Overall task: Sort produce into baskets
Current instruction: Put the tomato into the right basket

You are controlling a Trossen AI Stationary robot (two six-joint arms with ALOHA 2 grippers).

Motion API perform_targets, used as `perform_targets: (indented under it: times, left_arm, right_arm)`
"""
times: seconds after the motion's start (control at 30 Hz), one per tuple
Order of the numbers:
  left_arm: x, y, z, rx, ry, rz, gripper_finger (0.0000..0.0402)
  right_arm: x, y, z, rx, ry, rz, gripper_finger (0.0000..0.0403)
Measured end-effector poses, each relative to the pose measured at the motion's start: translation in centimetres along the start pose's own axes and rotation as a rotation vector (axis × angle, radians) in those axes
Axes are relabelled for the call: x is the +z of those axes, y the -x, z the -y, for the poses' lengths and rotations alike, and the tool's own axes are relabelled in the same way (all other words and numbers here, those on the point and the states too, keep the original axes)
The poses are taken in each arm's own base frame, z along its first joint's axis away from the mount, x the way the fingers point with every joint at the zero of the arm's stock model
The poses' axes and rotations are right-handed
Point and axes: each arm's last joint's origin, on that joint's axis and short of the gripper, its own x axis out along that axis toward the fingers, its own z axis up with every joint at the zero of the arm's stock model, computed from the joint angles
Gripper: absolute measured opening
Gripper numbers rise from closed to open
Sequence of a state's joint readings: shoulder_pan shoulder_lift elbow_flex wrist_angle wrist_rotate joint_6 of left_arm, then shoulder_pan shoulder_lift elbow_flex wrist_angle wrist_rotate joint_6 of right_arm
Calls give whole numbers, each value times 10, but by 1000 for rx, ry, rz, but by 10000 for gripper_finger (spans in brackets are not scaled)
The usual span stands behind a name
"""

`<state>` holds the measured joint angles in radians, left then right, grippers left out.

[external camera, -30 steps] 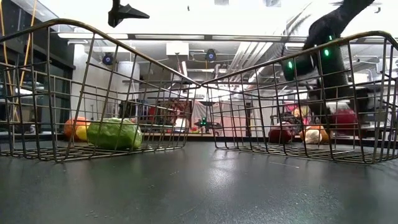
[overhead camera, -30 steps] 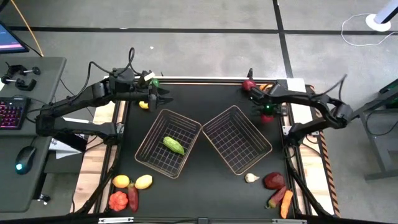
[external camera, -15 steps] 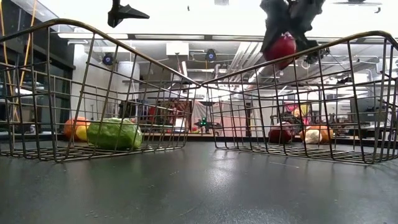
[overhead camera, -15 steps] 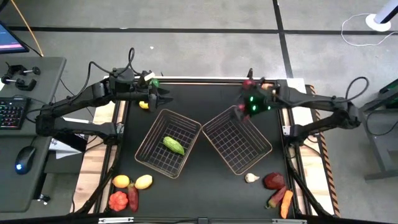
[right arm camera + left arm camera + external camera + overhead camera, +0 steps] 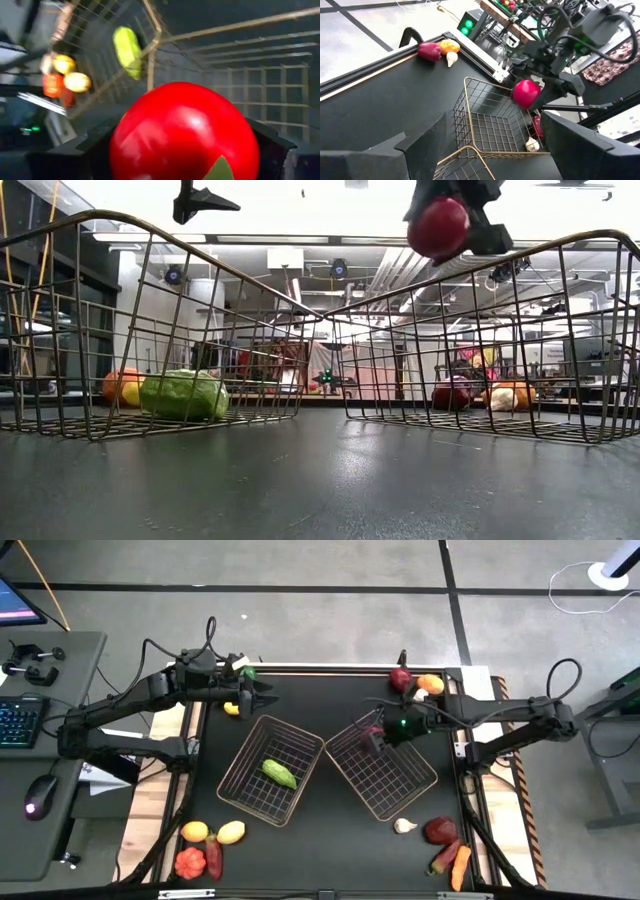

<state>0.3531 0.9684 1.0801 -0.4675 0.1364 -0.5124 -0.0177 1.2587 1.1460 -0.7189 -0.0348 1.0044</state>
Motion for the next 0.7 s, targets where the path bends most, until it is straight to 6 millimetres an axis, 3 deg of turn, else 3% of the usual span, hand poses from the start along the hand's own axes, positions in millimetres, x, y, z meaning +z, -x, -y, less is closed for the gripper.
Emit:
perform_targets:
  times: [0.5, 0.7]
  left_arm:
    - [0, 0, 0, 2, -19, -2, 312]
    - [0, 0, 0, 2, -19, -2, 312]
  right_arm:
    - [-3, 0, -2, 16, 122, -20, 319]
    - [-5, -4, 0, -44, 120, -12, 386]
